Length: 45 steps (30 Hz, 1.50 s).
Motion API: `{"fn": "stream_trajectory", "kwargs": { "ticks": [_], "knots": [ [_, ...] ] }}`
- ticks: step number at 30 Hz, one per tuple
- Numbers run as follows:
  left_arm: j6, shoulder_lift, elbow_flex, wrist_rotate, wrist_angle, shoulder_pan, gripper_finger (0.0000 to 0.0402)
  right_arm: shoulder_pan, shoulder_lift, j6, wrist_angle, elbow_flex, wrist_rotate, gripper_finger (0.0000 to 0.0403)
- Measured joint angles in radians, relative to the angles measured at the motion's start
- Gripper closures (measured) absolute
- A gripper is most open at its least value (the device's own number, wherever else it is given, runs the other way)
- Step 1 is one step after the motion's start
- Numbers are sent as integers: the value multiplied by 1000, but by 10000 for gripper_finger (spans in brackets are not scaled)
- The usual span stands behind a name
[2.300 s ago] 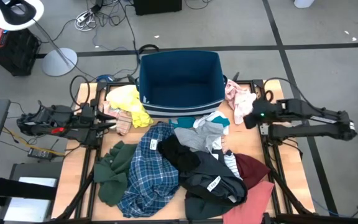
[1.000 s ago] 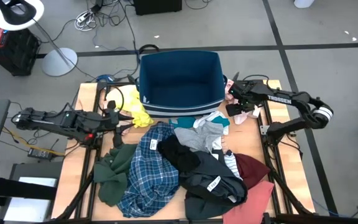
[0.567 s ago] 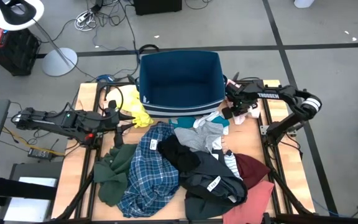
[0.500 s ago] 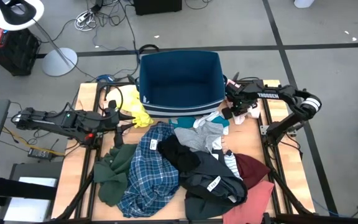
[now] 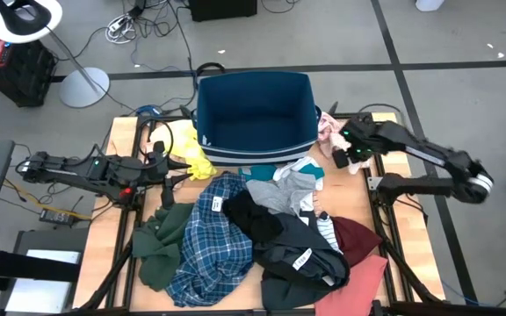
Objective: Sort clothes
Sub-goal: Put the white underwear into the laundry organizer
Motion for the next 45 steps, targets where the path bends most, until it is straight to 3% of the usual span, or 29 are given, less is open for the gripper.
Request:
{"fn": "stream_trajectory", "kwargs": {
  "ticks": [6, 11, 19, 28, 33, 41, 45],
  "knots": [
    [2, 0, 0, 0, 31, 0, 280, 74, -168, 74, -128, 136, 67, 402],
    [2, 0, 0, 0, 30, 0, 280, 130, -192, 74, -133, 272, 98, 403],
    [3, 0, 0, -1, 29, 0, 280, 187, -116, -7, -68, 542, 200, 403],
    [4, 0, 0, -1, 28, 0, 280, 196, 76, -232, 199, 829, 227, 403],
    [4, 0, 0, -1, 27, 0, 280, 196, 219, -339, 349, 968, 145, 403],
    [4, 0, 0, -2, 26, 0, 280, 196, 449, -403, 454, 1136, -80, 403],
    [4, 0, 0, -2, 26, 0, 280, 195, 543, -421, 478, 1196, -108, 403]
  ]
}}
